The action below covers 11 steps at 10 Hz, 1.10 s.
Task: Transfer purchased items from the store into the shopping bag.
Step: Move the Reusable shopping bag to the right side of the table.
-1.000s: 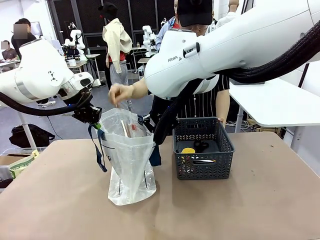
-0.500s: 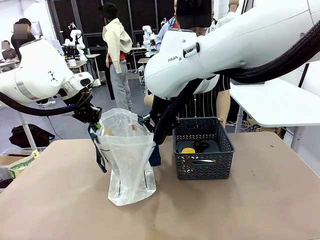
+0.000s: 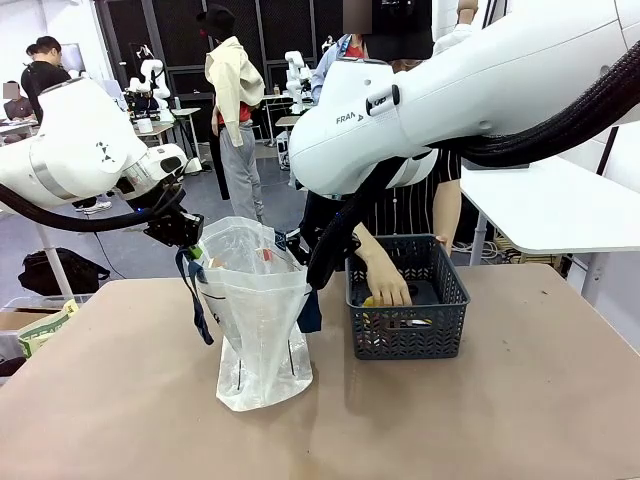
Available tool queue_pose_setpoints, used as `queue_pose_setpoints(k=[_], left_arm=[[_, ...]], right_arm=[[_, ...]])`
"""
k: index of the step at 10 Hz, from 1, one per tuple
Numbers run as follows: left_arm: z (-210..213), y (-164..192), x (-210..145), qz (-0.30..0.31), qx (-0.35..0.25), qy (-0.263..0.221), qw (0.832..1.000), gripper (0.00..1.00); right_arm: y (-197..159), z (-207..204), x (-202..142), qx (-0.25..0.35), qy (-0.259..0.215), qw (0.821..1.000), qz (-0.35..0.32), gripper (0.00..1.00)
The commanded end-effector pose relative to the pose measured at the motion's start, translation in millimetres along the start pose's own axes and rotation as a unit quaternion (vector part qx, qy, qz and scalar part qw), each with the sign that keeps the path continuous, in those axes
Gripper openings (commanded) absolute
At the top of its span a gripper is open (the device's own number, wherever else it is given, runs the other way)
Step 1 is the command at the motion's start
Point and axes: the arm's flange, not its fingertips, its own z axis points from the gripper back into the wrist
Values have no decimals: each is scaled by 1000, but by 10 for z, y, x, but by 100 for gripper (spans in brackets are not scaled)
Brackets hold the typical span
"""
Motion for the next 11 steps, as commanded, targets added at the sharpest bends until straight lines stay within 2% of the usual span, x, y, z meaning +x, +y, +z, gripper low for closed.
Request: queue_pose_setpoints(k=[1,11], left_arm=[[2,7,0,0,0,0,1000,0],[2,7,0,0,0,0,1000,0]], right_arm=[[2,7,-1,0,-1,1000,2,0],[2,7,-1,0,-1,1000,2,0]])
